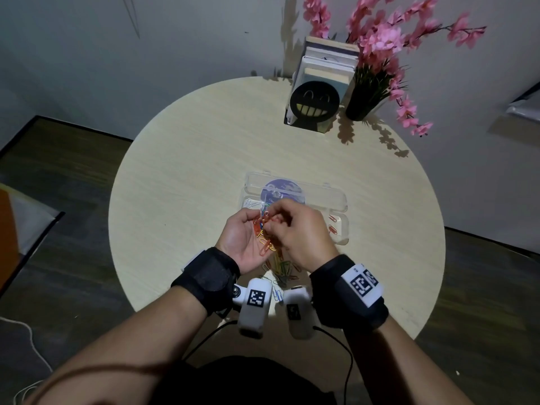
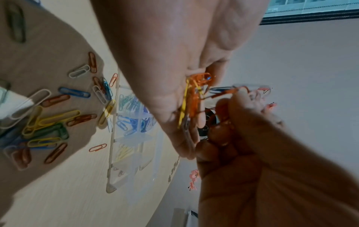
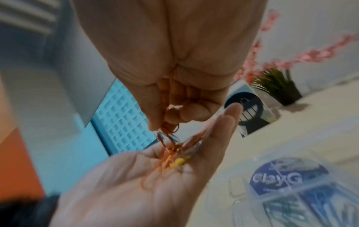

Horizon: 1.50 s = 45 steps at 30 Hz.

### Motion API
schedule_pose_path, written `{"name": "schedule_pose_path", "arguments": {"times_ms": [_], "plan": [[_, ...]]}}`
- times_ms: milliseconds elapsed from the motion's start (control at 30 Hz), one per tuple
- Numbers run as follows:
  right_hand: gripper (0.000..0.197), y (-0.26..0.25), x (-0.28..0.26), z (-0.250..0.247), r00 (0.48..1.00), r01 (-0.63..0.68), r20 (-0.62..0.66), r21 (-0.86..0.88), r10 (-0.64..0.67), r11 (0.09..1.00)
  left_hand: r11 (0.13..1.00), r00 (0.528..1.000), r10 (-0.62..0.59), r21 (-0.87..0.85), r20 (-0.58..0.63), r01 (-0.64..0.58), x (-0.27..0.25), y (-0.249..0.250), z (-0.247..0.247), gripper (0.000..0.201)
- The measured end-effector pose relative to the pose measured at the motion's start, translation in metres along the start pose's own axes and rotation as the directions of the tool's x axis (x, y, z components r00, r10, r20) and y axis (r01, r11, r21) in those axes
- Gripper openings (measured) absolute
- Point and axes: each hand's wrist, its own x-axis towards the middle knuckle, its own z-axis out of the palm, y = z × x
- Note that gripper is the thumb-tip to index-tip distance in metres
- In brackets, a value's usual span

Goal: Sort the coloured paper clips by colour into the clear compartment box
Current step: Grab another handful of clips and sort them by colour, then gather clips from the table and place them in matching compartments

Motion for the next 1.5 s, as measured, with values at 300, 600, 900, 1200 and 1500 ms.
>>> {"name": "schedule_pose_path", "arguments": {"times_ms": [300,600,900,1200,1500], "plan": [[0.024,0.017,0.008,-0.020,0.994,-0.092,0.085,0.265,0.071,0.960,0.998,0.995,-0.017,-0.056,0.100,0.022,0.003,-0.009,0.012,0.038],[0.018,0.030,0.010,-0.010,0.993,-0.095,0.081,0.045,0.091,0.994,0.994,0.998,-0.060,-0.088,0.012,0.060,0.002,-0.016,0.001,0.036],[0.022,0.036,0.019,-0.014,0.985,-0.153,0.088,0.069,0.147,0.986,0.991,0.994,-0.048,0.119,-0.103,0.060,0.014,-0.014,-0.008,0.043],[0.021,0.041,0.022,-0.023,0.977,-0.175,-0.032,0.462,0.213,0.870,0.927,0.987,-0.103,0.349,-0.120,0.139,0.010,-0.021,-0.004,0.041],[0.022,0.050,0.024,-0.050,0.966,-0.130,-0.128,0.511,0.225,0.850,0.943,0.984,-0.082,0.309,-0.157,0.128,0.012,-0.020,-0.004,0.031]]}}
